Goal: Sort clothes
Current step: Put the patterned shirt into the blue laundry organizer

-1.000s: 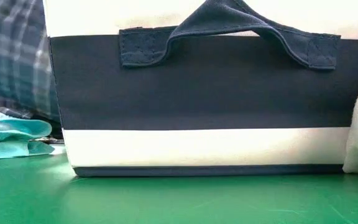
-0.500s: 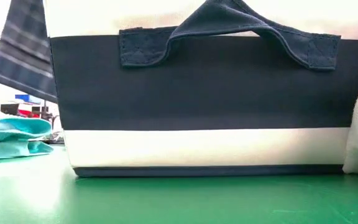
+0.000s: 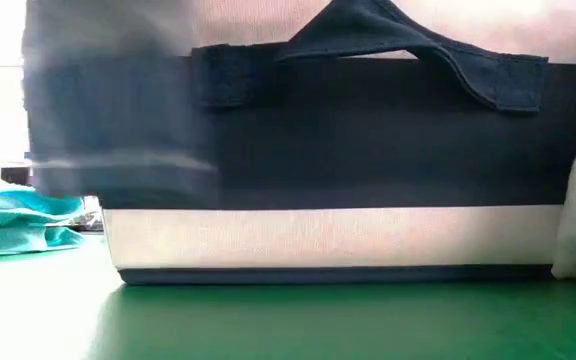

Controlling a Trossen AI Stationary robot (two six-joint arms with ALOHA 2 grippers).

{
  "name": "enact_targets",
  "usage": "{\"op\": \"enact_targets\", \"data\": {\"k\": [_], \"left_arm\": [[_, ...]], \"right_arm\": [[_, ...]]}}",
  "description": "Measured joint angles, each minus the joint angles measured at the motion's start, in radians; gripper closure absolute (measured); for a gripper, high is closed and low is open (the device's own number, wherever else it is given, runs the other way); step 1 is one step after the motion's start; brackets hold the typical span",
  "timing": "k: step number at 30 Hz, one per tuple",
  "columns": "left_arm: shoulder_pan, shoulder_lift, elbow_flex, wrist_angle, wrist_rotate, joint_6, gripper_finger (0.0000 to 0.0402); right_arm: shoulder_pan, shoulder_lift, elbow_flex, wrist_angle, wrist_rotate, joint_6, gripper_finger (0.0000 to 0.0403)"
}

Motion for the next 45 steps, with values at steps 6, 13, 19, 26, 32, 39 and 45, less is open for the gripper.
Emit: {"op": "enact_targets", "data": {"k": [6,13,19,26,32,39,45], "left_arm": [[0.0,0.013,-0.002,-0.001,0.0,0.007,0.0269],[0.0,0.023,-0.005,-0.029,-0.001,0.007,0.0269],[0.0,0.023,-0.005,-0.031,-0.001,0.013,0.0269],[0.0,0.027,-0.005,-0.021,-0.04,0.058,0.0269],[0.0,0.03,-0.005,-0.017,-0.125,0.063,0.0269],[0.0,0.029,-0.006,-0.017,-0.138,0.076,0.0269],[0.0,0.035,-0.006,-0.016,-0.149,0.099,0.0269]], "right_arm": [[0.012,0.051,0.0,0.034,0.084,-0.187,0.0382],[0.02,0.149,-0.003,-0.186,-0.077,-0.163,0.0383],[0.028,0.221,-0.003,-0.438,-0.15,-0.097,0.0383],[0.02,0.237,-0.001,-0.645,-0.197,-0.227,0.0383],[0.048,0.246,-0.023,-0.654,-0.065,-0.4,0.0383],[0.055,0.351,-0.034,-0.607,-0.026,-0.526,0.0383],[0.055,0.501,-0.041,-0.614,-0.021,-0.557,0.0383]]}}
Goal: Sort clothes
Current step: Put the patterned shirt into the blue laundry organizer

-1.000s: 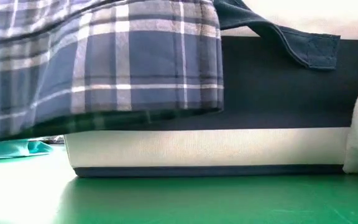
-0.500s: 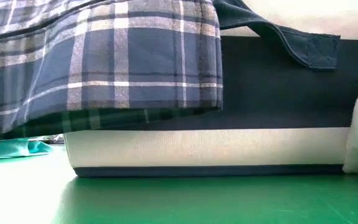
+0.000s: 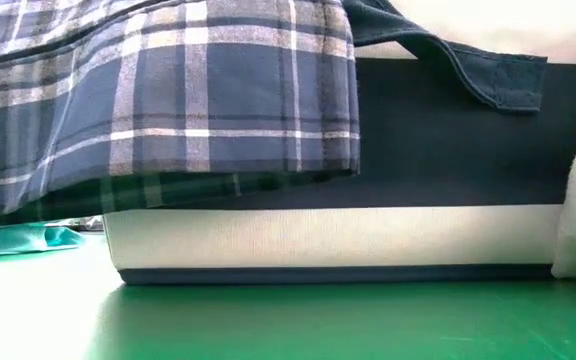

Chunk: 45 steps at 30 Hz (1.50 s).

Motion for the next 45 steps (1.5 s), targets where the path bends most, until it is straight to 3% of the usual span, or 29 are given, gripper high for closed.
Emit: {"op": "enact_targets", "data": {"k": [7,19,29,34,39,45], "left_arm": [[0.0,0.0,0.0,-0.002,-0.001,0.009,0.0269],[0.0,-0.001,0.0,-0.043,0.0,0.001,0.0269],[0.0,-0.002,0.0,-0.123,0.001,-0.029,0.0269],[0.0,-0.002,0.0,-0.169,0.006,-0.034,0.0269],[0.0,-0.002,0.0,-0.282,0.148,-0.066,0.0269],[-0.005,0.029,-0.016,-0.459,0.463,-0.178,0.0269]], "right_arm": [[0.03,0.143,-0.001,0.035,0.102,-0.087,0.0376],[0.008,0.294,-0.002,0.145,0.003,-0.113,0.0373],[0.005,0.209,-0.007,0.128,-0.001,-0.026,0.0295],[0.015,0.12,-0.001,0.078,0.076,0.029,0.0251],[0.03,0.023,-0.001,-0.008,0.102,0.098,0.0214],[0.061,-0.072,-0.001,-0.023,0.105,0.159,0.0199]]}}
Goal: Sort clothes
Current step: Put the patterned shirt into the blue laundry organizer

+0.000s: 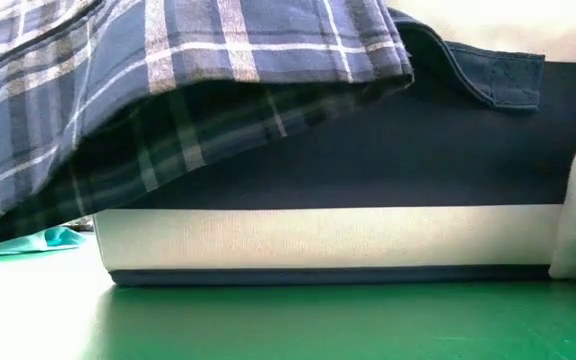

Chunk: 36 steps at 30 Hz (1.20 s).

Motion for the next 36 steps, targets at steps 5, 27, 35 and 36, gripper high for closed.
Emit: {"op": "enact_targets", "data": {"k": [5,27,35,36], "left_arm": [[-0.054,0.034,-0.114,-0.125,0.064,-0.097,0.0269],[-0.428,-0.143,-0.85,0.304,-0.023,-0.688,0.0286],[-0.545,-0.162,-1.083,0.454,-0.119,-0.726,0.0286],[-0.558,-0.156,-1.122,0.505,-0.145,-0.716,0.0286]], "right_arm": [[0.027,-0.049,-0.002,-0.01,0.121,0.012,0.0227],[0.028,-0.459,-0.183,0.187,0.507,0.392,0.039],[0.027,-0.567,-0.325,0.337,0.525,0.346,0.039],[0.028,-0.574,-0.341,0.352,0.525,0.341,0.039]]}}
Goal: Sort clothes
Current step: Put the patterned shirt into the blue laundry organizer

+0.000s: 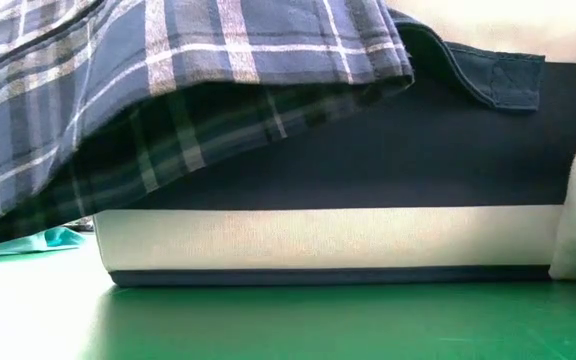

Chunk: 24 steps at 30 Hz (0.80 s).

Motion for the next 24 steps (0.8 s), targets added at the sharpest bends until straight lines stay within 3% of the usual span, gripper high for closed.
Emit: {"op": "enact_targets", "data": {"k": [9,17,24], "left_arm": [[-0.045,0.059,-0.265,0.504,0.008,-0.159,0.0286],[-0.052,0.125,-0.308,0.495,0.022,-0.243,0.0286],[-0.056,0.167,-0.309,0.59,0.03,-0.252,0.0286]], "right_arm": [[0.0,-0.01,-0.096,0.046,0.0,-0.009,0.039],[0.0,-0.009,-0.149,0.094,-0.001,-0.01,0.039],[0.0,-0.001,-0.147,0.1,-0.001,-0.006,0.039]]}}
